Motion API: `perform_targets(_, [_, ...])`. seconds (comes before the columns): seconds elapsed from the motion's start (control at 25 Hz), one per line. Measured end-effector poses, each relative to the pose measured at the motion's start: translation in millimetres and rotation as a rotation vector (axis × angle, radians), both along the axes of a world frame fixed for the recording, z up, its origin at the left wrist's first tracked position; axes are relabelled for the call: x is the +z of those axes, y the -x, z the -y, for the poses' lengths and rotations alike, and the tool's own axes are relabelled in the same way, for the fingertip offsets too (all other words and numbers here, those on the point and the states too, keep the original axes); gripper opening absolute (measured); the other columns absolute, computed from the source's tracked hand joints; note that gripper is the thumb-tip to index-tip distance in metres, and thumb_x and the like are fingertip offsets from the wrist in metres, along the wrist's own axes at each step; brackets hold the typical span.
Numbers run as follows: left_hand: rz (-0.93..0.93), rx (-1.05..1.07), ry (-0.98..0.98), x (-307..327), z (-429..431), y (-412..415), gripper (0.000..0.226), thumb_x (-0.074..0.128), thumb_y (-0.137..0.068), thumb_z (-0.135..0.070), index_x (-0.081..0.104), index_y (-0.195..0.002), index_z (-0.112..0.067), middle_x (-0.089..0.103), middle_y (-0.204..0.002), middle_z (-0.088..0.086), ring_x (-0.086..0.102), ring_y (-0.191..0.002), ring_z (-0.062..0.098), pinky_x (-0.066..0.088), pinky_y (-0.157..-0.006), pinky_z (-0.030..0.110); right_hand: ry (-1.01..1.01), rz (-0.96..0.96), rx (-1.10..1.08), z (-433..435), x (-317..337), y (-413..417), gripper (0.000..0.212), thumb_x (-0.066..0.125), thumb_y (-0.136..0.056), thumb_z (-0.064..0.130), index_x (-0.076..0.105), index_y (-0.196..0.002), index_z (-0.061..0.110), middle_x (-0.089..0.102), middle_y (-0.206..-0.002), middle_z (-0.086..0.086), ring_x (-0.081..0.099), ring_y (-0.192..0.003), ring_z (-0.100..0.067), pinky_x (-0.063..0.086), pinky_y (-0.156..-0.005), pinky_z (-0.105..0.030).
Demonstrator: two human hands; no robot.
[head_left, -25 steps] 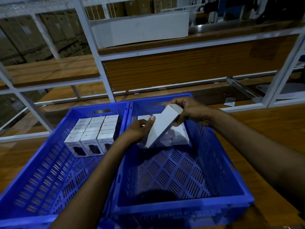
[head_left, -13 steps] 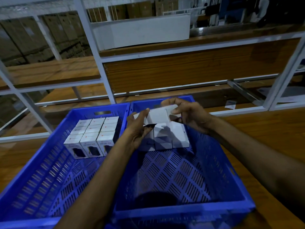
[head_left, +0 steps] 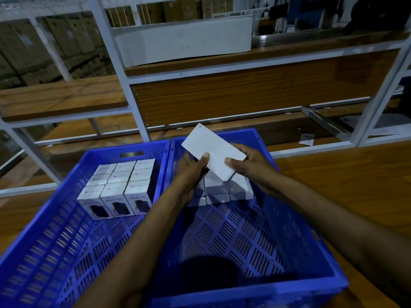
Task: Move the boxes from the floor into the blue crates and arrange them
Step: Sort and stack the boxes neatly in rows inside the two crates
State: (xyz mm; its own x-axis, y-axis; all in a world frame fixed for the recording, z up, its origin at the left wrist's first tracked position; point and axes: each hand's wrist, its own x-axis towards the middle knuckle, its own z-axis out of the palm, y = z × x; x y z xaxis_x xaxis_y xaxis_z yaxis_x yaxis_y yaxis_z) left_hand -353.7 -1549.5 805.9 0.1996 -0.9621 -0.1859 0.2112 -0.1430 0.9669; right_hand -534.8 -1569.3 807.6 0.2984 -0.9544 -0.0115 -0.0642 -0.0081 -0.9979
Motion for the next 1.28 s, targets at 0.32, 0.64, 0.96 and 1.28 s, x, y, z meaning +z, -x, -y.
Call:
perform_targets(0.32, [0.167,-0.087,-0.062,-13.6,13.7,11.2,0.033,0.066,-0.096,-0.007,0.056,-0.127,-0.012,0.067,-0.128,0.013,0.068,-0.110,0.028,0.060,-0.091,0.039,0.292,-0.224,-0.254,-8.1,-35.4,-8.0,0.065,0.078,-0.086,0.010,0.051,-0.145,0.019,0.059,-0.139,0.001,0.055,-0.122,-0.015,0.050,-0.094,-0.029])
perform_targets(0.64, [-0.089,-0.132,-0.103,-6.7,18.9,15.6,0.077,0.033,-0.097,-0.069,0.039,-0.149,-0.013,0.058,-0.140,0.018,0.069,-0.107,0.031,0.064,-0.076,0.035,0.329,-0.297,-0.411,1.9,-34.5,2.0,0.066,0.080,-0.074,-0.004,0.063,-0.134,0.019,0.064,-0.126,0.007,0.056,-0.115,-0.009,0.040,-0.078,-0.004])
perform_targets(0.96, [-0.411,-0.292,-0.136,-1.6,18.0,2.4,0.057,0.063,-0.096,-0.045,0.057,-0.138,-0.008,0.060,-0.138,0.024,0.065,-0.117,0.044,0.048,-0.106,0.057,0.198,-0.266,-0.499,28.3,-31.9,10.2,0.050,0.076,-0.075,-0.009,0.074,-0.107,0.028,0.069,-0.112,0.011,0.064,-0.111,-0.010,0.049,-0.071,-0.009])
perform_targets(1.28, [-0.062,-0.248,0.062,-12.6,31.5,17.0,0.050,0.070,-0.094,-0.014,0.055,-0.141,-0.019,0.063,-0.136,0.009,0.066,-0.118,0.028,0.059,-0.095,0.044,-0.335,0.201,-0.497,34.1,-0.9,-1.2,0.019,0.054,-0.100,0.011,0.067,-0.110,0.018,0.071,-0.112,-0.009,0.066,-0.087,-0.019,0.054,-0.057,-0.030])
